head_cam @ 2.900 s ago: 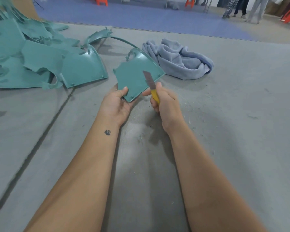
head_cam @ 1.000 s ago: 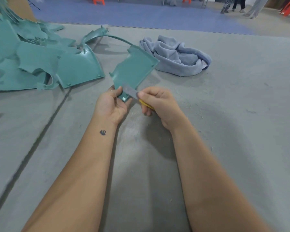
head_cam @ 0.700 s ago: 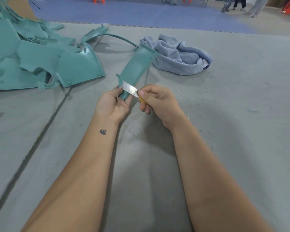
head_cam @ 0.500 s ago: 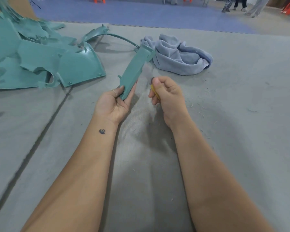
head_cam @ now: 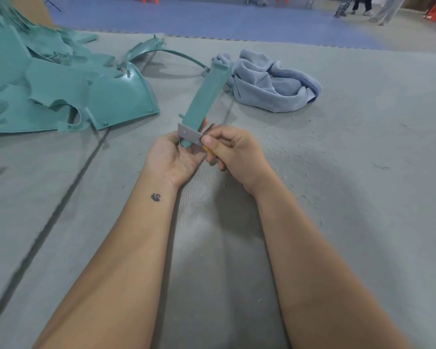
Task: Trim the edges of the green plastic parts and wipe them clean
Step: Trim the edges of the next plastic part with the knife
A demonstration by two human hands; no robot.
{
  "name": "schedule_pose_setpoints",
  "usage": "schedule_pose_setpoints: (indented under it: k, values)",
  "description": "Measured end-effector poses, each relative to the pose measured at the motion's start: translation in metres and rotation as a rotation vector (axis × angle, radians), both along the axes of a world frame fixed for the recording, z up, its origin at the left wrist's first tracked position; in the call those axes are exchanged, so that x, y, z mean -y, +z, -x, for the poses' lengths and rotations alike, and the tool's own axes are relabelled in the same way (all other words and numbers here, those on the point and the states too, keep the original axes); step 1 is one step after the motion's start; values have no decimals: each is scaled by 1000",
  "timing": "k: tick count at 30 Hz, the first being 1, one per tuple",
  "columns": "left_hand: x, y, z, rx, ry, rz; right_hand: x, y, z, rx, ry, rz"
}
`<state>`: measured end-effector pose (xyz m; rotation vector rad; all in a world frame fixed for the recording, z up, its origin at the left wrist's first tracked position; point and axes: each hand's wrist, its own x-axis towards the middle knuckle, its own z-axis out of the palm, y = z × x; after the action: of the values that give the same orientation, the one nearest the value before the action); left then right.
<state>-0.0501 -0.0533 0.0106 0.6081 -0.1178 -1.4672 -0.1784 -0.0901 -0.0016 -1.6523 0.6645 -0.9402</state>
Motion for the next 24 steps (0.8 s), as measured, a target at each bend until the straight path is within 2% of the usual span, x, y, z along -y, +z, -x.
schedule_pose_setpoints:
  k: [5,8,10,12,15,19,24]
  values:
    - [5,-5,-1,127,9,-22,5,5,7,205,-218,-96]
    - [7,-6,0,153,23,-12,7,8,11,257,-228,-118]
    - [7,-6,1,137,22,-2,3,8,9,215,-115,-99]
    - [6,-5,2,133,18,19,-3,8,4,87,15,-68]
    - [6,-5,1,126,13,34,-7,8,-1,-55,47,-41]
    - [7,-5,1,226,12,5,-8,10,-1,-25,2,-60]
    - [8,-8,-1,174,22,-27,-3,7,0,84,-71,-75]
